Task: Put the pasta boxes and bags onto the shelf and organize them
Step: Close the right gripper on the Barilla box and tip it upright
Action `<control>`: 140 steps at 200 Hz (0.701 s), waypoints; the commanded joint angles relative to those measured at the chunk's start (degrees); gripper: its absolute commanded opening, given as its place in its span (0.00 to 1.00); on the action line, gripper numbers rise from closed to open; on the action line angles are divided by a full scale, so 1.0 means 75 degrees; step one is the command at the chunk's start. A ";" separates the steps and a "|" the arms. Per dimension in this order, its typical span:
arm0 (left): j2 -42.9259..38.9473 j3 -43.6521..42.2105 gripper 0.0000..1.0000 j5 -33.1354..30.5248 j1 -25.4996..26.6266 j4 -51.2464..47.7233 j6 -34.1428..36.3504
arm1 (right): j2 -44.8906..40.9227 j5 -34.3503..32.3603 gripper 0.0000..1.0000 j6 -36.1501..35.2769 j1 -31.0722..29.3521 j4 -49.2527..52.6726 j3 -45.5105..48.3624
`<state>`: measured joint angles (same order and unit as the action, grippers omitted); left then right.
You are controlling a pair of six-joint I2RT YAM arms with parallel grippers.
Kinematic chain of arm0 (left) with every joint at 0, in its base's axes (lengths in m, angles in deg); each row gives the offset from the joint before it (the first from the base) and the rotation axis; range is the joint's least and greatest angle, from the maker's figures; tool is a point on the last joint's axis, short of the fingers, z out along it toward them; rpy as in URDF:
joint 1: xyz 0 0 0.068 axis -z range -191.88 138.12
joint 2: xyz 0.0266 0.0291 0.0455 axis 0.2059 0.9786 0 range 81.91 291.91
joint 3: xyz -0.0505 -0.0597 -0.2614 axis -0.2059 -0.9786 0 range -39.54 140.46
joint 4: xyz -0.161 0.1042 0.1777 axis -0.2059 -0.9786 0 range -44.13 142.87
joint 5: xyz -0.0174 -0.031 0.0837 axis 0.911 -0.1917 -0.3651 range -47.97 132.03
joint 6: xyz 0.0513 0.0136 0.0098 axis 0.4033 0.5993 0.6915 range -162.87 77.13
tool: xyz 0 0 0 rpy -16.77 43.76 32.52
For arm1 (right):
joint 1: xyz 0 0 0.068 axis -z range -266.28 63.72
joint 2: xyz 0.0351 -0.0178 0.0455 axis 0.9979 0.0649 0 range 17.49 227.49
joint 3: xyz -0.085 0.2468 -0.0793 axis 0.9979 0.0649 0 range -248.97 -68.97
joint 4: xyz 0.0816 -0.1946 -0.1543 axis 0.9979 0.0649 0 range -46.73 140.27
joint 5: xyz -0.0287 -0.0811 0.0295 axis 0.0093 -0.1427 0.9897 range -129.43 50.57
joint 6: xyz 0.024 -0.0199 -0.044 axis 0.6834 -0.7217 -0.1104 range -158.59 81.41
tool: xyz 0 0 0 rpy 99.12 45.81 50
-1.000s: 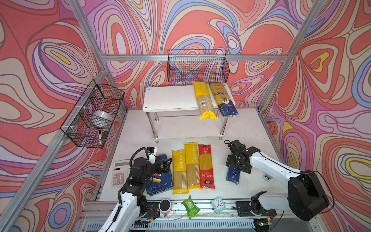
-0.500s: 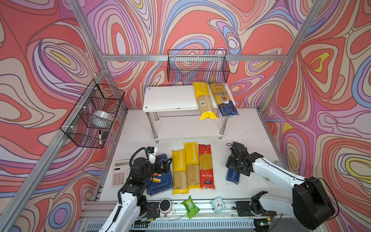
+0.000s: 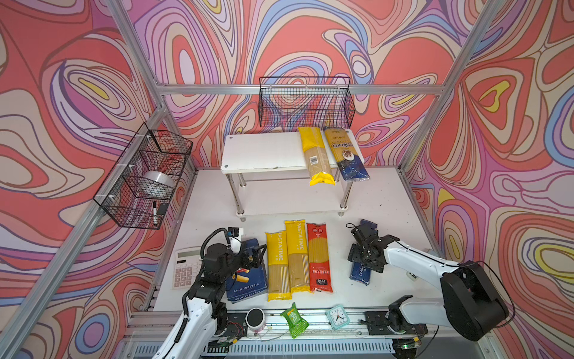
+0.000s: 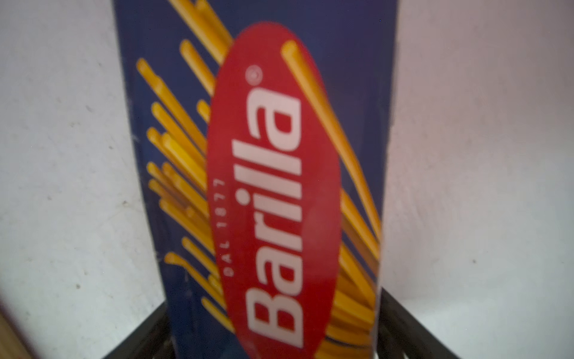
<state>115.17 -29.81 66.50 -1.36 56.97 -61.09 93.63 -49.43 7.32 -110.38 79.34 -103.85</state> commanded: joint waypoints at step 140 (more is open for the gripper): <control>0.0037 0.0131 1.00 0.0045 0.0038 0.0093 0.0085 | -0.0592 0.0529 0.31 -0.0392 -0.0053 -0.0346 0.0162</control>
<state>115.41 -29.81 66.48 -1.36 56.97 -61.09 89.25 -48.58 6.21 -110.36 74.53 -101.75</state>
